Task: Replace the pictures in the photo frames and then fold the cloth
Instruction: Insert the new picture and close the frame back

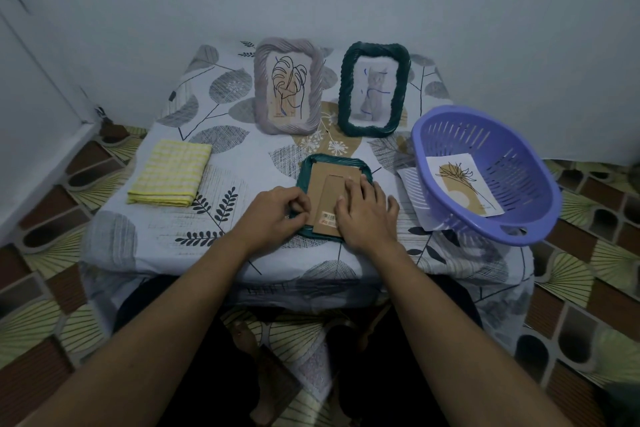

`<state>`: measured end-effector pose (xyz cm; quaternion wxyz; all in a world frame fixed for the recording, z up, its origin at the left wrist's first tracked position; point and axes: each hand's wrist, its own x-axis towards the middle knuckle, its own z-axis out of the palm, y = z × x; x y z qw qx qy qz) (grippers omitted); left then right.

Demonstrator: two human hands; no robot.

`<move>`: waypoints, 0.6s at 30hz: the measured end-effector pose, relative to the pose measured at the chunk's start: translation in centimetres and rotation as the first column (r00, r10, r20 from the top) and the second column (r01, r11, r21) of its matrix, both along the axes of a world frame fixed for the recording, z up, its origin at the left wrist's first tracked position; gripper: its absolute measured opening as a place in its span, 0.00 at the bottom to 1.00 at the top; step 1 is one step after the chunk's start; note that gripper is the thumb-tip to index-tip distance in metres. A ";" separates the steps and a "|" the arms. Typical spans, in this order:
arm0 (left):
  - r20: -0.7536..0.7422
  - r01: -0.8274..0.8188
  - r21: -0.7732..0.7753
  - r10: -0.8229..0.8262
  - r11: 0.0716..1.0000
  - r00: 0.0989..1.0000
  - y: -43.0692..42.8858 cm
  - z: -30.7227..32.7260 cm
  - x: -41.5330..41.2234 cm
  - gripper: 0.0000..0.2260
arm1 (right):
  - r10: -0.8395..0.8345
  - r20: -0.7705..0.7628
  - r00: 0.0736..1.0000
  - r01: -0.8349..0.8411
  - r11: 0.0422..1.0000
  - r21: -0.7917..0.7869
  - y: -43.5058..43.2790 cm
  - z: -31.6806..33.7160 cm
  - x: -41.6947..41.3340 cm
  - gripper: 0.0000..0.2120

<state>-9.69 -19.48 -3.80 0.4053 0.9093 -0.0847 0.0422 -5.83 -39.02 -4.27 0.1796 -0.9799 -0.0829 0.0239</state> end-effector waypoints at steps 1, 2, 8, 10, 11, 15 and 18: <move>-0.054 -0.023 -0.084 0.019 0.996 0.998 0.0 0.1 0.1 0.06 | 0.000 -0.001 1.000 0.000 1.000 0.000 0.0 0.0 0.0 0.26; -0.091 -0.052 -0.176 0.037 0.983 0.995 -0.1 0.3 0.2 0.05 | 0.002 -0.002 1.000 -0.002 1.000 0.001 0.0 0.1 0.0 0.26; -0.007 -0.222 0.021 0.223 0.975 0.975 -0.9 0.0 1.2 0.19 | 0.005 -0.013 1.000 -0.005 1.000 0.009 -0.1 0.2 0.0 0.26; -0.049 -0.211 0.167 0.222 0.963 0.974 -1.4 -0.3 1.6 0.25 | 0.004 -0.020 1.000 -0.004 1.000 0.007 -0.1 0.2 0.0 0.26; -0.059 -0.199 0.221 0.216 0.955 0.975 -1.5 -0.6 1.7 0.27 | 0.006 -0.024 1.000 -0.006 1.000 0.006 -0.1 0.3 0.0 0.26; -0.021 -0.174 0.339 0.192 0.924 0.981 -1.8 -0.9 1.8 0.35 | 0.008 -0.039 0.999 -0.007 1.000 0.012 -0.1 0.3 0.0 0.26; 0.005 -0.197 0.344 0.208 0.918 0.978 -1.8 -0.9 1.9 0.34 | 0.016 -0.080 0.997 -0.014 0.999 0.031 -0.2 0.4 0.3 0.26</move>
